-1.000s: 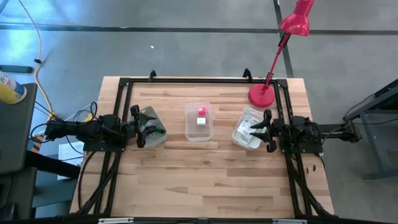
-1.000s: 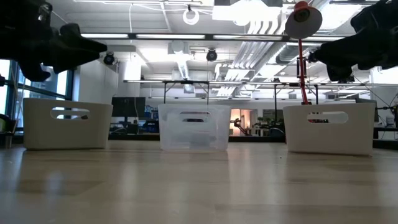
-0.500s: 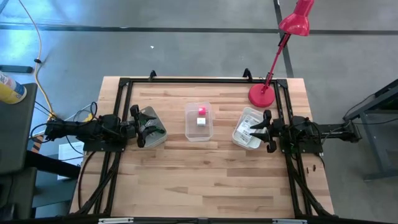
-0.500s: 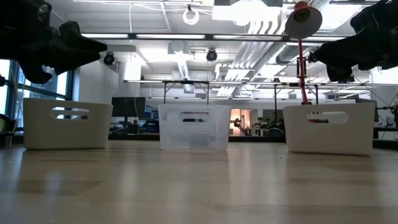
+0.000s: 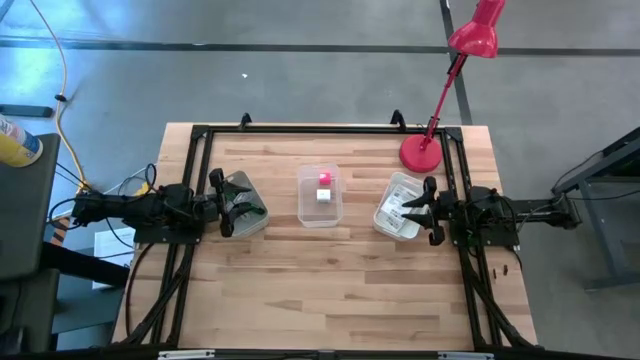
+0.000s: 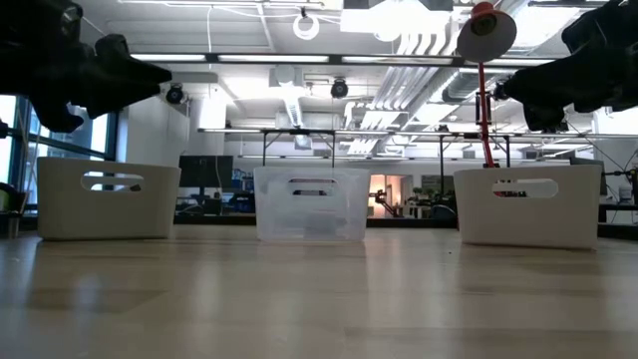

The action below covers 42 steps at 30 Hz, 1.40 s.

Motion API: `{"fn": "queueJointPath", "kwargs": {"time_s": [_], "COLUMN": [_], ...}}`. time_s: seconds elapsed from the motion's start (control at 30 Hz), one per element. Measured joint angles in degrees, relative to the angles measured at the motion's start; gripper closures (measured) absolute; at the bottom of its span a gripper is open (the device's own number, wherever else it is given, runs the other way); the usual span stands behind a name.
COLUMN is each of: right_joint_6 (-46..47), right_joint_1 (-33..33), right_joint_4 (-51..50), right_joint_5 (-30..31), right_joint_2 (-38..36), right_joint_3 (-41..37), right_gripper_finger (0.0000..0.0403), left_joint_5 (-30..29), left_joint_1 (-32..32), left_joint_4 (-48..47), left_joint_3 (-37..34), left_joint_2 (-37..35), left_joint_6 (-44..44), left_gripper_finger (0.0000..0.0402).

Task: Pick and place items into bin
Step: Return to Home Position

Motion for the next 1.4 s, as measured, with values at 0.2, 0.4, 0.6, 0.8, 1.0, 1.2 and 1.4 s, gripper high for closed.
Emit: {"fn": "queueJointPath", "kwargs": {"time_s": [0.2,0.4,0.6,0.8,1.0,1.2,1.4], "right_joint_6": [0.0,0.0,0.0,0.0,0.0,0.0,0.0], "right_joint_1": [0.0,0.0,0.0,0.0,0.0,0.0,-0.01], "right_joint_4": [-0.02,-0.04,-0.04,-0.04,-0.04,-0.04,-0.04], "right_joint_5": [0.02,0.04,0.04,0.04,0.04,0.04,0.04], "right_joint_2": [-0.01,0.0,-0.02,0.0,-0.02,0.0,-0.01], "right_joint_3": [0.0,0.0,0.0,0.0,0.0,0.0,0.0], "right_gripper_finger": [0.0274,0.0274,0.0274,0.0274,0.0274,0.0274,0.0274], "left_joint_5": [1.1,2.2,2.19,2.18,2.18,2.18,2.18], "left_joint_1": [0.0,0.0,0.0,0.0,0.0,0.0,0.0], "left_joint_4": [-0.18,-0.4,-0.41,-0.43,-0.41,-0.41,-0.42], "left_joint_3": [0.0,0.0,0.0,0.0,0.0,0.0,0.0], "left_joint_2": [0.0,0.0,0.01,0.02,0.0,0.0,0.01], "left_joint_6": [-13.54,-16.87,-17.87,-17.75,-17.72,-17.72,-17.72], "left_gripper_finger": [0.0169,0.0169,0.0169,0.0169,0.0169,0.0169,0.0169]}}
